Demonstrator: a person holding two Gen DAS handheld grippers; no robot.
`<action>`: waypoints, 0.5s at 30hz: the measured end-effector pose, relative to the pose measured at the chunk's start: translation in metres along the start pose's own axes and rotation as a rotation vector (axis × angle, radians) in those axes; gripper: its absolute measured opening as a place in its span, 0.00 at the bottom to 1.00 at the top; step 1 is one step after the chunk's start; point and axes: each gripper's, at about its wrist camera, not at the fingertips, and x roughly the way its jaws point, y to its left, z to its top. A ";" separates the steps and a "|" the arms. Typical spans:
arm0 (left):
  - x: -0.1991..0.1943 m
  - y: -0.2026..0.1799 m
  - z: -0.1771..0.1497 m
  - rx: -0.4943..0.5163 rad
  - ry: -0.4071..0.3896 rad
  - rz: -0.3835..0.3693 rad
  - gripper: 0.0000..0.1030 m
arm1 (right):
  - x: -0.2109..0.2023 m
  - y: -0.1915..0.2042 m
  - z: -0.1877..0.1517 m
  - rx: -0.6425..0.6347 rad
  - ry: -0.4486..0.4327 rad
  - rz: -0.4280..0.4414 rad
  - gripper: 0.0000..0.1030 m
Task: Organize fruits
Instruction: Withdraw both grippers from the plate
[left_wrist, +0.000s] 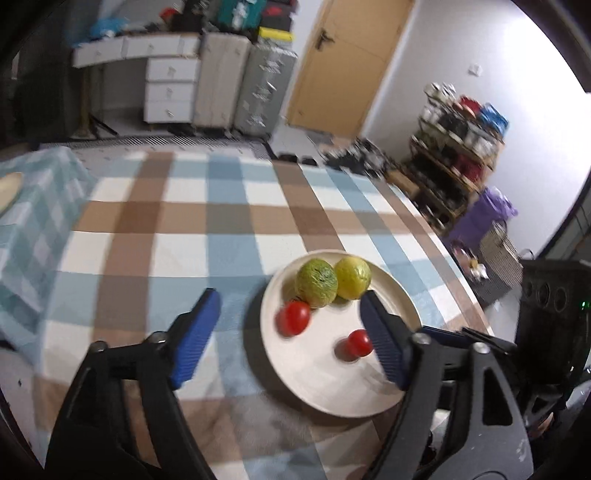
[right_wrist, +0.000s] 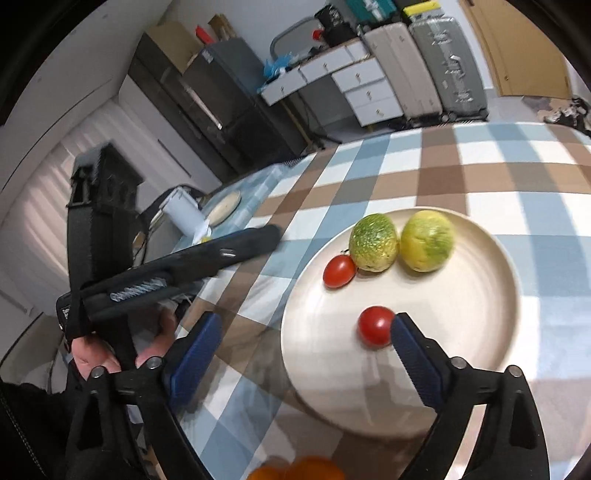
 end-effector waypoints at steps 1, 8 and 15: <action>-0.014 -0.001 -0.004 -0.006 -0.029 0.021 0.84 | -0.009 0.000 -0.003 0.007 -0.015 -0.014 0.95; -0.065 -0.027 -0.051 -0.076 -0.109 0.171 0.99 | -0.066 0.014 -0.032 -0.019 -0.196 -0.129 0.97; -0.079 -0.084 -0.115 0.019 -0.098 0.213 0.98 | -0.103 0.037 -0.069 -0.101 -0.270 -0.274 1.00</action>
